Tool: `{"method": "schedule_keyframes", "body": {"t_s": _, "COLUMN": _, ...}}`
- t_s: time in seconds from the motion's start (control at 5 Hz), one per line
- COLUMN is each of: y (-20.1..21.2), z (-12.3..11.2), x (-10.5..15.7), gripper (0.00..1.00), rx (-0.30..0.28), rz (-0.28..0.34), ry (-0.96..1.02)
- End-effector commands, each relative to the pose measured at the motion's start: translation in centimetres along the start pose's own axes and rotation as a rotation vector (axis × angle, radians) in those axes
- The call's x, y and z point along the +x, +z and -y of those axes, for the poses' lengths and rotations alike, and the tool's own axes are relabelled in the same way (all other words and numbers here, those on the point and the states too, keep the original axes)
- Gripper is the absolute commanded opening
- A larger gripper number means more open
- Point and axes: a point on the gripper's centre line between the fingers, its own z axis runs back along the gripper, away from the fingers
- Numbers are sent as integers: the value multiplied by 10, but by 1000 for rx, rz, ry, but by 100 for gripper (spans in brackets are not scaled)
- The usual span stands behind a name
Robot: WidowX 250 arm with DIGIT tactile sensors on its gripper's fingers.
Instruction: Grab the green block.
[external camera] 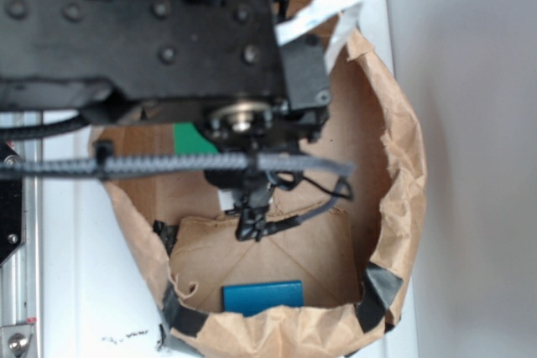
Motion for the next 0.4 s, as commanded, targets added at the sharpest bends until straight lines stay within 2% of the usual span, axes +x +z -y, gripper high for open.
{"method": "schedule_keyframes", "body": {"t_s": 0.0, "y": 15, "z": 5, "x": 16, "gripper": 0, "rx": 46, "rz": 97, "ry": 62}}
{"method": "schedule_keyframes", "body": {"t_s": 0.2, "y": 10, "z": 8, "x": 15, "gripper": 0, "rx": 72, "rz": 95, "ry": 38}}
